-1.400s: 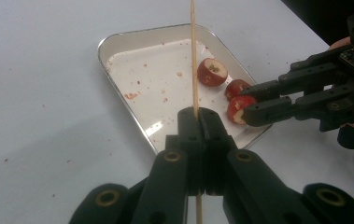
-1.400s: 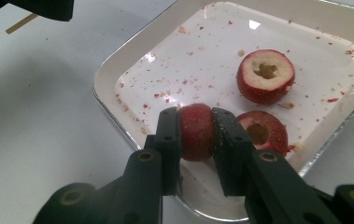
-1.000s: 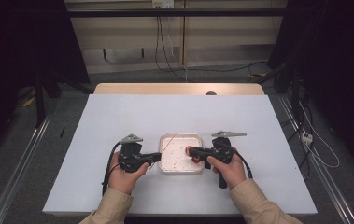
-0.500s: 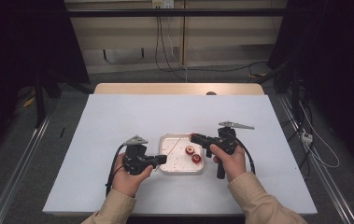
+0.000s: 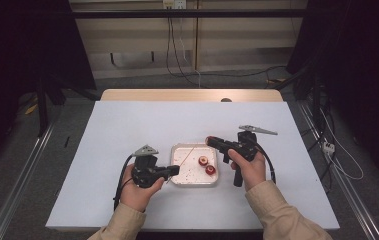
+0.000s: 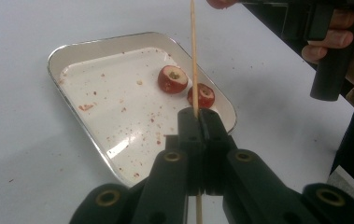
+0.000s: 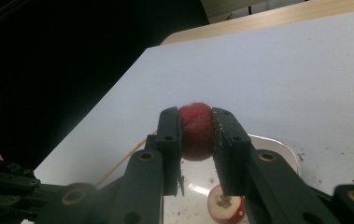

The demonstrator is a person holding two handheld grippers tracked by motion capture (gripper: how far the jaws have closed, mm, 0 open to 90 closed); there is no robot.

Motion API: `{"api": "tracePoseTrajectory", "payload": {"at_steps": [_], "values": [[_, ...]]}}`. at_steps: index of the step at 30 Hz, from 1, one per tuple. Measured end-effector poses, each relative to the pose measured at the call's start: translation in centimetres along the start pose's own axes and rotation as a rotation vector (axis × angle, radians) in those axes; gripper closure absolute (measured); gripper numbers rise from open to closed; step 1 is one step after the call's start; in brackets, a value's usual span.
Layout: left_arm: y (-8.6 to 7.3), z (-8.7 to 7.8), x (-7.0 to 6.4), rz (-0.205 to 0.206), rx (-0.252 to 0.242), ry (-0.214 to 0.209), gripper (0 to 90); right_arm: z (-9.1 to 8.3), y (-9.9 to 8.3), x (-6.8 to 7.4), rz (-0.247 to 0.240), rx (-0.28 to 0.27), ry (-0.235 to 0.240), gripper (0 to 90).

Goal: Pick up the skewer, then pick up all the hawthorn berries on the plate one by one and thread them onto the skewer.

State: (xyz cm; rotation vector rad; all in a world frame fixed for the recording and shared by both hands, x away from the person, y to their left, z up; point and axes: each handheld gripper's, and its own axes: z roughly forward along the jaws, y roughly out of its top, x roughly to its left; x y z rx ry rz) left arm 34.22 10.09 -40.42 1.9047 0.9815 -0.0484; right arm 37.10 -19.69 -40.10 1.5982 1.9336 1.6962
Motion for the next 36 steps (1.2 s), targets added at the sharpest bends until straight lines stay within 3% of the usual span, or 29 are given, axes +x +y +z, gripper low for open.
{"api": "tracePoseTrajectory", "payload": {"at_steps": [17,22,28,36], "values": [[-0.2,0.3,-0.3,0.012,0.012,-0.002,89.3,0.0,0.6,-0.1,0.045,-0.036,0.018,74.4],[-0.2,0.7,-0.8,0.020,0.007,-0.024,89.3,0.2,0.5,0.1,0.082,-0.048,0.041,74.4],[-0.2,1.1,-1.4,0.031,0.003,-0.049,89.3,0.5,0.2,0.6,0.092,-0.044,0.054,74.4],[0.0,1.2,-1.5,0.026,-0.008,-0.049,89.3,0.4,0.0,0.6,0.105,-0.049,0.058,74.3]]}}
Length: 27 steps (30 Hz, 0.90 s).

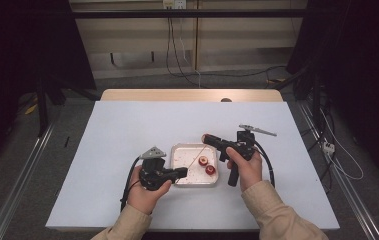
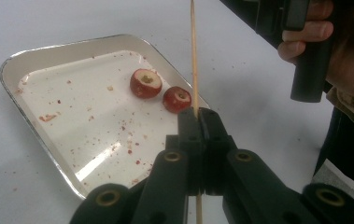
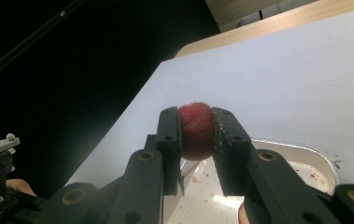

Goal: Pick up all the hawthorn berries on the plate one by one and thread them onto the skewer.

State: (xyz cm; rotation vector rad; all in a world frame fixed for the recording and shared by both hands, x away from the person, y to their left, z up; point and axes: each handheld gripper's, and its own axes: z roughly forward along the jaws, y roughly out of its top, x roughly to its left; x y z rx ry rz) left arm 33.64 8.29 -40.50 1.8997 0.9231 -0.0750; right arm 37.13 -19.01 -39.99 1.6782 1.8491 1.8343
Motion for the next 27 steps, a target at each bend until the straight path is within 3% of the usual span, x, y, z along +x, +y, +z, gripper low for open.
{"api": "tracePoseTrajectory", "payload": {"at_steps": [16,27], "values": [[-0.2,0.2,-0.1,-0.001,-0.037,0.019,89.4,-0.1,-0.1,-0.1,0.039,-0.020,0.017,74.3],[-0.8,1.8,-0.7,-0.004,0.002,0.010,89.3,-0.2,-0.2,0.4,0.058,-0.043,0.023,74.4]]}}
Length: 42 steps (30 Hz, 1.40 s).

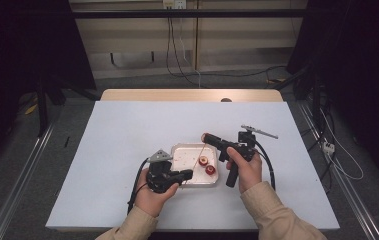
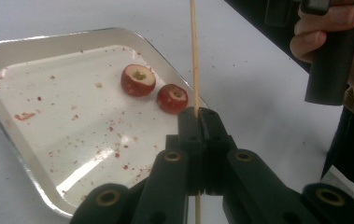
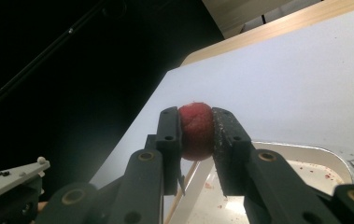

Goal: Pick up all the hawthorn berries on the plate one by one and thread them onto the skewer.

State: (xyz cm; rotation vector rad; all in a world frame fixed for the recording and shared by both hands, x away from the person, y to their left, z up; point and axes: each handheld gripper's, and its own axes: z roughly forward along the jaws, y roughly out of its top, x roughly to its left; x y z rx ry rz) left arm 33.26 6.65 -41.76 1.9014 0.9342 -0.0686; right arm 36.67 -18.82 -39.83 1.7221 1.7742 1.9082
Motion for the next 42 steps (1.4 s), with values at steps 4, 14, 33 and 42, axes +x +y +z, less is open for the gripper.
{"api": "tracePoseTrajectory", "payload": {"at_steps": [4,14,33,42], "values": [[-0.2,0.6,-0.4,-0.015,0.006,-0.016,88.6,0.2,-0.1,0.4,-0.002,-0.004,0.009,74.4],[-0.2,-0.2,0.4,-0.082,-0.056,-0.007,90.0,0.7,-0.9,0.6,-0.016,-0.001,0.008,74.4],[-0.4,0.2,-0.1,-0.024,-0.013,0.037,89.9,0.6,-0.6,0.2,-0.034,0.051,-0.003,72.8],[-0.3,-0.1,-0.2,-0.012,-0.051,0.067,90.0,0.5,-0.7,0.4,0.000,0.034,0.015,74.4]]}}
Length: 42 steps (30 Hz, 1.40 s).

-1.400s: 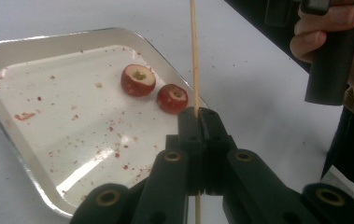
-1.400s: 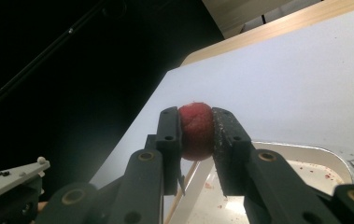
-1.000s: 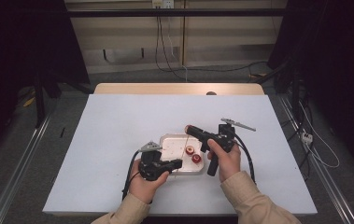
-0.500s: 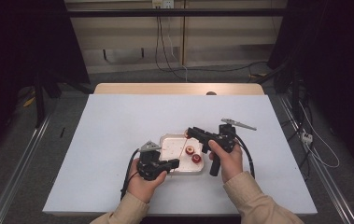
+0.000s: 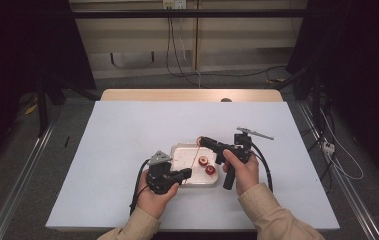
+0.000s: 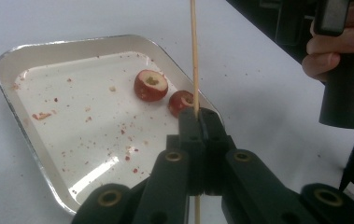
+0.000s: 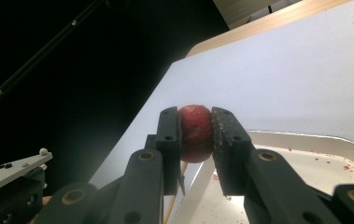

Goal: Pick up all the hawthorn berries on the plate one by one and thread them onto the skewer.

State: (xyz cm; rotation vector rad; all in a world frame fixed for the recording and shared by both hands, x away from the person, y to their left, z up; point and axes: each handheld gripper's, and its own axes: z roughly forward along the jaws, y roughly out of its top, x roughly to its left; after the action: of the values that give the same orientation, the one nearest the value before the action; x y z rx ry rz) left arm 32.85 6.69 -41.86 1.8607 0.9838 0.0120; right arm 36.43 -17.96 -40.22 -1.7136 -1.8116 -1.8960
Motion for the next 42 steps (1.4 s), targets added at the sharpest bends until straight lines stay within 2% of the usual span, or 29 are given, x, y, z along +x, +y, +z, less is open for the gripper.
{"api": "tracePoseTrajectory", "payload": {"at_steps": [2,6,9,17,20,29,38,41,42], "values": [[0.0,-0.1,0.0,-0.001,-0.015,-0.003,90.0,0.0,-0.1,0.1,0.011,-0.005,0.010,74.5],[0.0,0.0,0.3,-0.004,-0.018,-0.006,90.0,0.2,-0.4,0.2,0.007,0.016,0.018,74.6],[0.1,0.0,0.3,0.002,-0.012,0.006,90.0,0.4,-0.7,0.2,0.023,0.035,0.034,74.7],[0.0,0.1,0.5,-0.020,-0.022,0.004,90.0,0.4,-1.0,0.4,0.004,0.041,0.036,74.7],[0.1,0.2,0.5,-0.014,-0.022,0.006,90.0,0.3,-1.2,0.2,0.013,0.042,0.043,74.8],[0.1,0.5,0.7,-0.020,-0.003,-0.001,90.0,0.3,-1.5,0.2,-0.004,0.053,0.032,74.8],[0.1,0.7,0.7,-0.029,0.010,-0.011,90.0,0.1,-1.7,0.0,0.009,0.059,0.034,74.9],[0.1,0.7,0.7,-0.031,0.006,-0.016,90.0,0.0,-1.7,0.0,0.004,0.064,0.035,74.9],[0.1,0.7,0.6,-0.033,0.000,-0.022,90.0,0.0,-1.7,0.0,0.016,0.063,0.035,74.8]]}}
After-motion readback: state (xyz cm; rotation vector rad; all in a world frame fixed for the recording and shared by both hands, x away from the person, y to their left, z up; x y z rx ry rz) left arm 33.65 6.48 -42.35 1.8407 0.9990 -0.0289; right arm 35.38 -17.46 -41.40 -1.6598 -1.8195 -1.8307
